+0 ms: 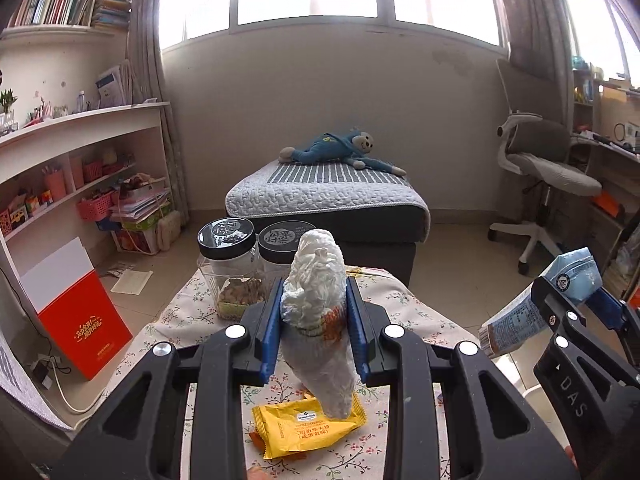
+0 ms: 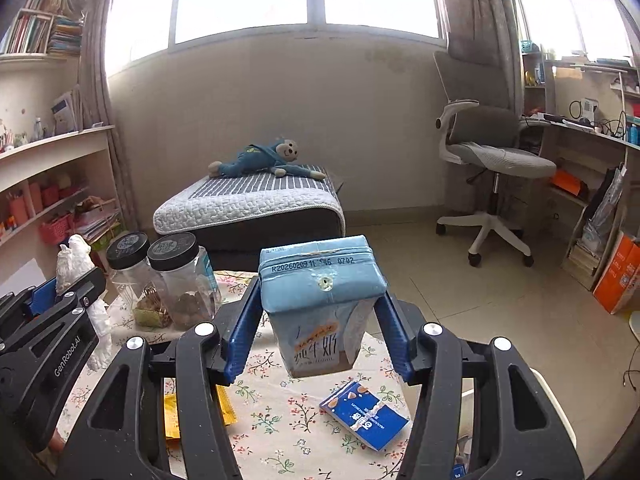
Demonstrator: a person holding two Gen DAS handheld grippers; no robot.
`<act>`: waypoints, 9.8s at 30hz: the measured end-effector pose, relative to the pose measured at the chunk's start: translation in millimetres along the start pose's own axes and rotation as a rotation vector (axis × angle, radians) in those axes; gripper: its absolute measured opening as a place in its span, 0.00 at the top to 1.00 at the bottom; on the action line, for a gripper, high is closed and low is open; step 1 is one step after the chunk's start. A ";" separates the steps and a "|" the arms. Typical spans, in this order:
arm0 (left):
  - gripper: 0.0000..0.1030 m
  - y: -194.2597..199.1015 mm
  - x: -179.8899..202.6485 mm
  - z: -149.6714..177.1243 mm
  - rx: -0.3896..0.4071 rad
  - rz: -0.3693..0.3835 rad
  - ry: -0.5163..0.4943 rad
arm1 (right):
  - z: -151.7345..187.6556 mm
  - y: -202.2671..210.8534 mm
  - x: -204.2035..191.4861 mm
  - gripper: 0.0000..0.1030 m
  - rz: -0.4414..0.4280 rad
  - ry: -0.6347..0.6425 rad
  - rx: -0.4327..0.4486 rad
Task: Collect trash
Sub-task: 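Carry tissue and milk carton over the white bin and release both, then grasp the yellow snack bag with the left tool while the right tool grasps the orange peel, then carry yellow bag and orange peel over the white bin and release both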
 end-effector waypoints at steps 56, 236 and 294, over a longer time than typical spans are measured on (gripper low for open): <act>0.68 50.9 327.4 -43.4 -0.016 0.574 -0.211 | -24.6 78.0 333.4 0.07 0.662 -0.419 0.094; 0.74 10.0 79.2 5.1 0.032 0.184 -0.120 | 7.8 -3.0 74.4 0.76 0.070 -0.069 -0.106; 0.20 36.4 330.4 7.8 -0.090 0.561 -0.236 | -5.2 83.1 356.2 0.07 0.539 -0.548 0.004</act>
Point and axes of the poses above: each gripper's, at about its wrist camera, not at the fingertips, and y roughly against the way its jaws point, x to its right, z to its underside, the point moved 10 cm from there along -y, roughly the way its jaws point, and after that the axes turned 14 degrees about -y, right-handed, at the moved point
